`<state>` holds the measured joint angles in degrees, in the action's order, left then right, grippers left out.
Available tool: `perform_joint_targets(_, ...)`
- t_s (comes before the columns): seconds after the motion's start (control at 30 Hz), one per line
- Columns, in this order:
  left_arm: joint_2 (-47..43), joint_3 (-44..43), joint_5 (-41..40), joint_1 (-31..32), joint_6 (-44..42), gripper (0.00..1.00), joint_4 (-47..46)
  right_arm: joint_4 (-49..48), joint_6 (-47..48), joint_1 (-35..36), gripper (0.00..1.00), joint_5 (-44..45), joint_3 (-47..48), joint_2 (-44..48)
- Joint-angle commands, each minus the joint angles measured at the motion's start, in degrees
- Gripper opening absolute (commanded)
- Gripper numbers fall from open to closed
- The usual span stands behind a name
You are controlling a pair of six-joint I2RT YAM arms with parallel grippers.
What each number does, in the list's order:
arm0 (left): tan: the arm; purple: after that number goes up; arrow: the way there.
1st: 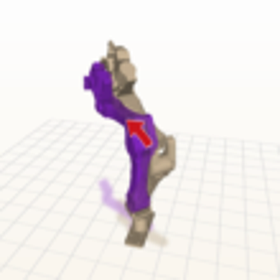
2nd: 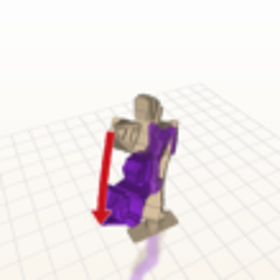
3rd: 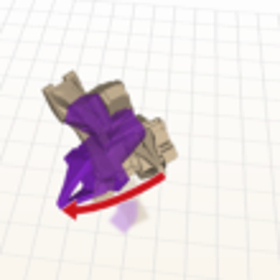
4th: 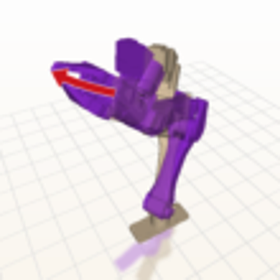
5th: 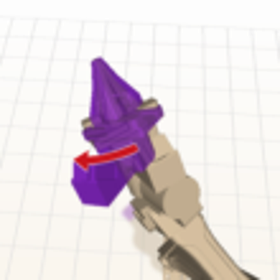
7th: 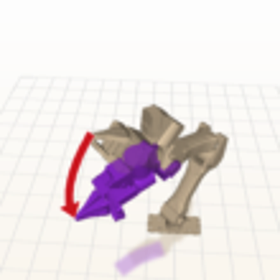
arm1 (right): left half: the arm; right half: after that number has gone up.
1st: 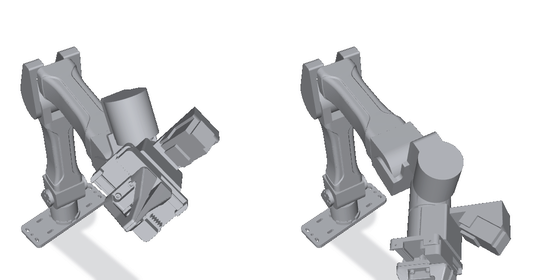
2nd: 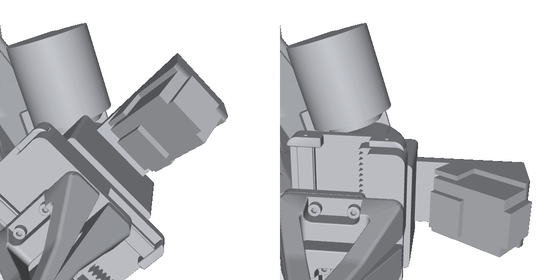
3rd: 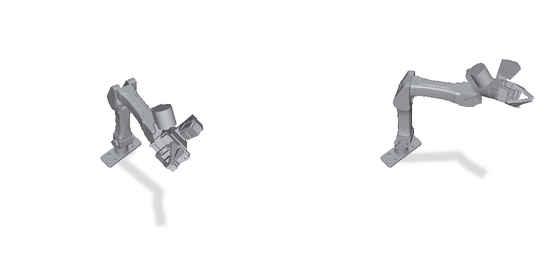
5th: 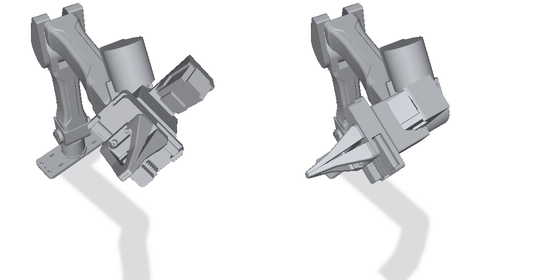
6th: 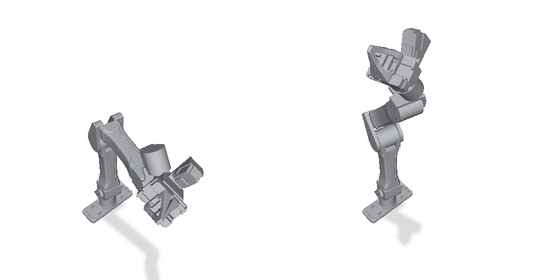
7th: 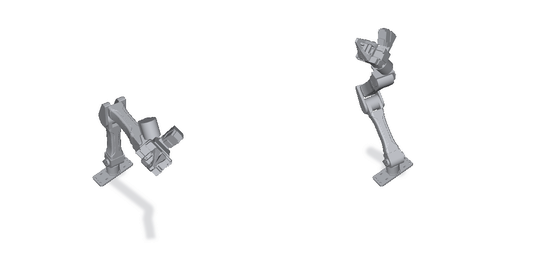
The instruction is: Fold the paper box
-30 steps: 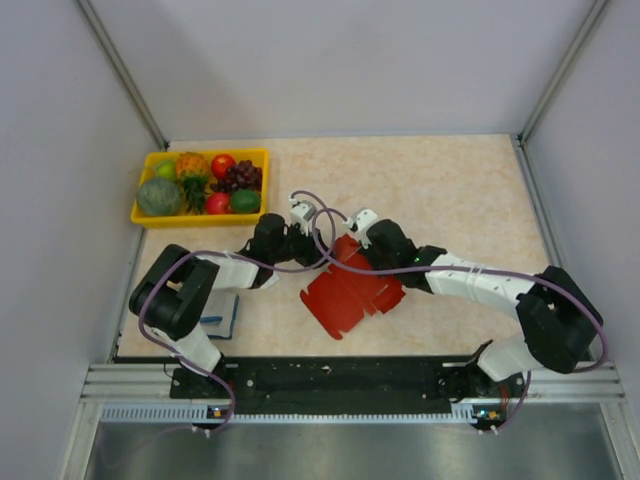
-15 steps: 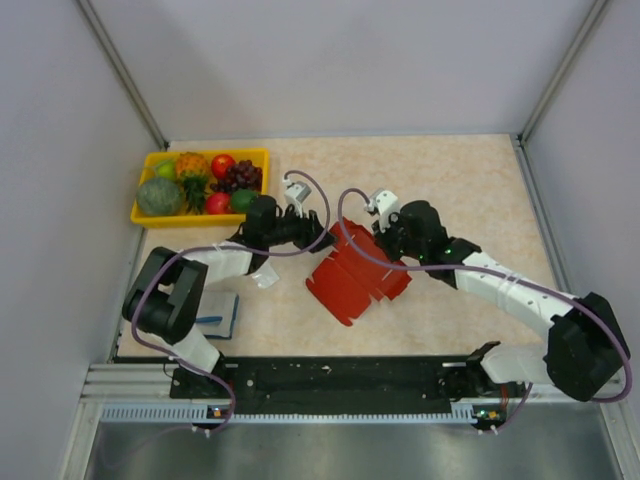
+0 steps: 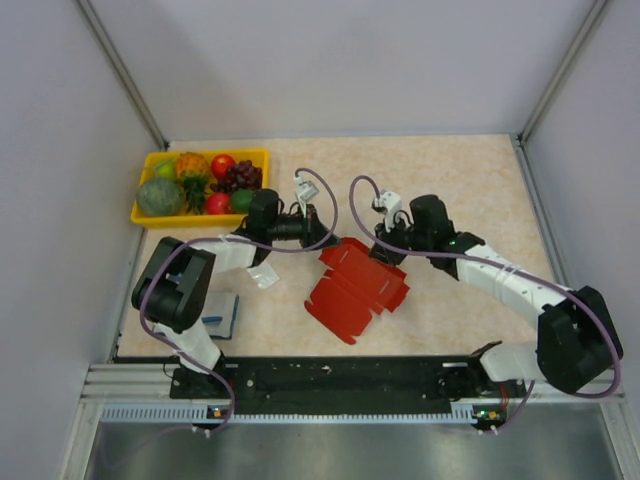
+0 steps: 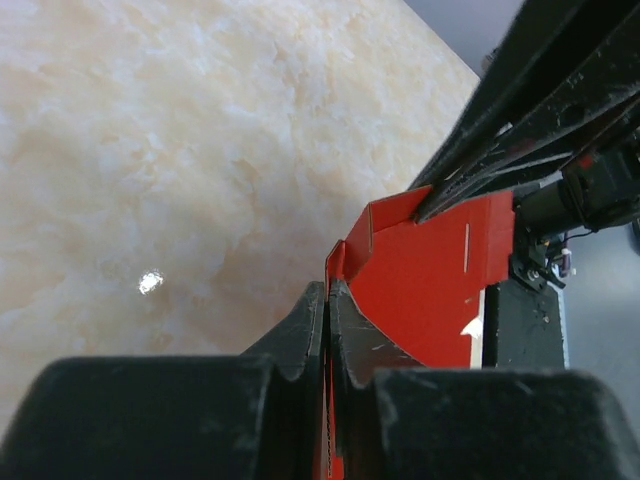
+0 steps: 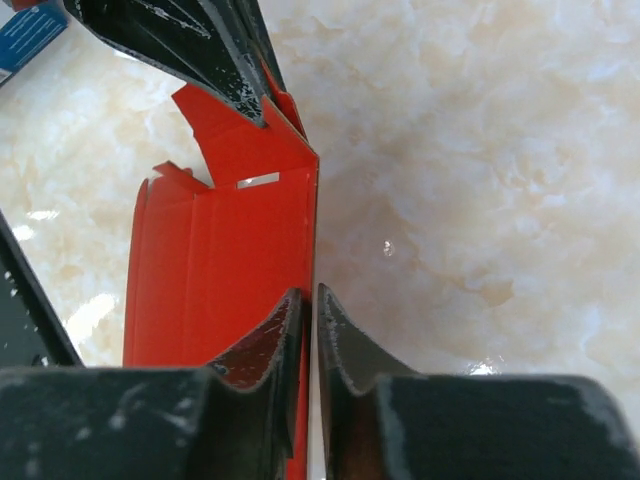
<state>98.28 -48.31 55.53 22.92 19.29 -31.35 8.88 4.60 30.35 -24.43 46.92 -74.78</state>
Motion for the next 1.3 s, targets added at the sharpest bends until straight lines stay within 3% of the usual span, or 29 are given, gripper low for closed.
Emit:
perform_joint_targets(0.0,-3.87,3.83,2.13,0.11,-1.80,0.04,-7.31,-1.68,-6.86,-4.15,0.17,-10.80,2.74,-2.11)
perform_joint_targets(0.03,-4.41,4.28,2.22,0.11,-2.15,0.03,-8.71,-1.42,-7.49,-5.11,0.24,-12.91,3.09,-3.77)
perform_joint_targets(0.13,-5.64,5.16,3.27,0.11,-2.76,0.03,-9.60,0.51,-7.94,-7.32,0.32,-16.97,4.58,-7.81)
perform_joint_targets(0.33,-6.08,5.60,2.66,0.11,-1.89,0.02,-11.54,0.44,-8.64,-7.58,0.36,-29.17,6.00,-13.63)
perform_joint_targets(0.4,-6.34,5.69,2.13,0.11,-2.15,0.01,-11.54,-1.40,-9.52,-7.58,0.34,-30.59,5.65,-13.90)
perform_joint_targets(0.47,-6.61,5.77,1.17,0.11,-2.32,0.01,-11.36,-3.08,-10.31,-7.50,0.26,-29.54,4.68,-12.76)
perform_joint_targets(0.5,-6.78,6.04,0.73,0.11,-2.24,0.01,-11.27,-3.87,-10.66,-7.58,0.14,-29.54,4.59,-12.67)
perform_joint_targets(0.57,-7.31,6.39,-3.13,0.02,-1.36,0.04,-11.36,-3.53,-10.49,-7.23,0.00,-25.96,4.68,-11.97)
perform_joint_targets(0.67,-8.80,7.79,-10.92,0.02,1.71,0.15,-11.71,-1.07,-5.06,-4.08,0.00,-11.47,3.80,-8.72)
perform_joint_targets(0.7,-9.42,9.02,-12.88,0.02,2.85,0.32,-11.54,-0.28,-1.39,-3.20,0.00,-7.95,4.06,-7.58)
perform_joint_targets(0.73,-10.29,9.72,-15.16,0.11,3.12,0.38,-10.49,1.29,-0.39,-1.71,0.00,-1.74,4.15,-7.05)
perform_joint_targets(0.8,-13.98,12.35,-21.76,0.11,2.78,0.49,-9.26,2.10,3.19,-0.64,0.00,1.48,4.24,-5.91)
perform_joint_targets(0.97,-27.14,17.99,-30.38,1.77,-1.87,0.48,-7.94,5.43,11.20,0.93,0.00,2.80,6.60,-4.32)
perform_joint_targets(1.03,-29.45,18.43,-35.21,2.92,-6.53,0.46,-6.45,5.35,19.10,3.21,0.00,10.74,6.70,-3.97)
perform_joint_targets(1.1,-31.39,17.99,-40.38,3.01,-4.98,0.46,-3.37,5.18,22.89,6.02,0.00,15.61,7.57,-4.58)
perform_joint_targets(1.27,-27.63,17.37,-34.71,3.01,-1.45,0.41,-3.00,-3.34,29.14,9.99,0.00,23.64,2.31,-4.93)
